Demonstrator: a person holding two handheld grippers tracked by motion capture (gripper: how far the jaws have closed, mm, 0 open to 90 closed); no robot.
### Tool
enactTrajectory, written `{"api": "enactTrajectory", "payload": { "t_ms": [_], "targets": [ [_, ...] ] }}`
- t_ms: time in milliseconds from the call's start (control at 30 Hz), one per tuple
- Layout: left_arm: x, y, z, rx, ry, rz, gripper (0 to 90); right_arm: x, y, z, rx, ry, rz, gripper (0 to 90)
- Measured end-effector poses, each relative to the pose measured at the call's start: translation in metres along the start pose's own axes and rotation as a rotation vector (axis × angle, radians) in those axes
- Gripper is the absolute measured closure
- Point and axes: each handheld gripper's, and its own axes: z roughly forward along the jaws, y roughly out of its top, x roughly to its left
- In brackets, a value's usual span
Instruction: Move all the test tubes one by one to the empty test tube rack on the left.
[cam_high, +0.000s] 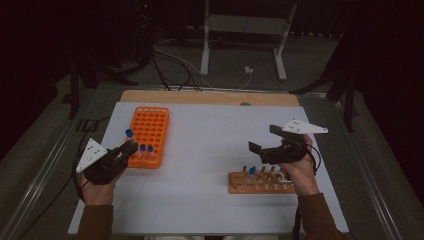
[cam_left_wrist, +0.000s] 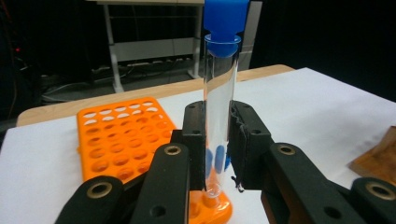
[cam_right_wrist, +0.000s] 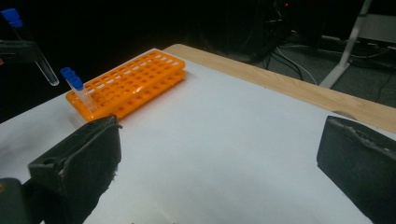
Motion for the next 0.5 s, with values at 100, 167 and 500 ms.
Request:
{"api": "enactTrajectory", "payload": {
  "t_ms": [100,167,500],
  "targets": [
    [0.003,-0.002,0.000,0.005,0.014,0.002,78.2,-0.002,-0.002,-0.001,0.000,-0.004,0.004,0.2],
    [0.005,-0.003,-0.001,0.003,0.021,-0.006,78.2,-0.003,-0.003,-0.002,-0.002,-0.005,0.009,0.2],
    [0.013,-0.007,-0.004,0.001,0.056,-0.019,78.1,-0.007,-0.011,-0.003,-0.003,-0.006,0.026,0.2]
  ]
}}
